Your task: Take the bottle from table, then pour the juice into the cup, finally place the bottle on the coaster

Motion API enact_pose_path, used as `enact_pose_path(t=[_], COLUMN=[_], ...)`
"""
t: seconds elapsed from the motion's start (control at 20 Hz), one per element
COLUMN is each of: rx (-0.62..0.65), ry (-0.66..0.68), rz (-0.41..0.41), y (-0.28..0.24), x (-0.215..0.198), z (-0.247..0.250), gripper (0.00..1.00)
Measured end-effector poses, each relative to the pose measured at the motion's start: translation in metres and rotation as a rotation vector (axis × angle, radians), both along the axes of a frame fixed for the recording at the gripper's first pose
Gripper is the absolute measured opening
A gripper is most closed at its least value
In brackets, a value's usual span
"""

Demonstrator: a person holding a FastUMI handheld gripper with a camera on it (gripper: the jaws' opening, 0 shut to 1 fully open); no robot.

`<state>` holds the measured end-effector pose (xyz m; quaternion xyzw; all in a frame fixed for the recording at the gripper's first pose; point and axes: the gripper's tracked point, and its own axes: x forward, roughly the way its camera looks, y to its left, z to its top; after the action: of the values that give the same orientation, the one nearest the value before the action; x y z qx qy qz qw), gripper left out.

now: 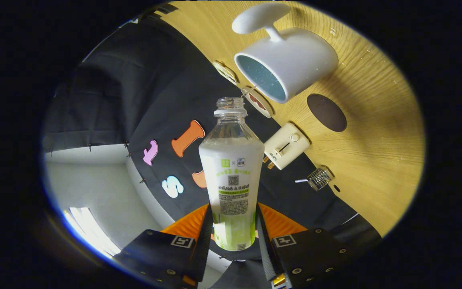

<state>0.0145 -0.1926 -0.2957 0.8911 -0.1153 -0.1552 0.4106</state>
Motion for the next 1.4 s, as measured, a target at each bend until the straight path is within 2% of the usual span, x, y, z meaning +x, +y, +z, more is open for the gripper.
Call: enact_pose_path(t=[0.25,0.35,0.5,0.75,1.05,1.25,1.4], rx=[-0.249,-0.393,-0.622,-1.004,-1.528,-1.691,-1.795], ry=[0.205,0.291,0.39,0.449,0.588,0.626,0.707], rz=[0.2,0.247,0.36,0.41,0.5,0.488,0.555], y=[0.024,0.022,0.027,0.006,-0.022,-0.037,-0.036], x=[-0.008,-0.017,-0.019,-0.017,0.011,0.026,0.035], z=[-0.044,-0.064,-0.079,-0.069,-0.045,-0.041,-0.062], gripper=[0.57,0.57,0.57,0.57,0.57,0.57,0.57])
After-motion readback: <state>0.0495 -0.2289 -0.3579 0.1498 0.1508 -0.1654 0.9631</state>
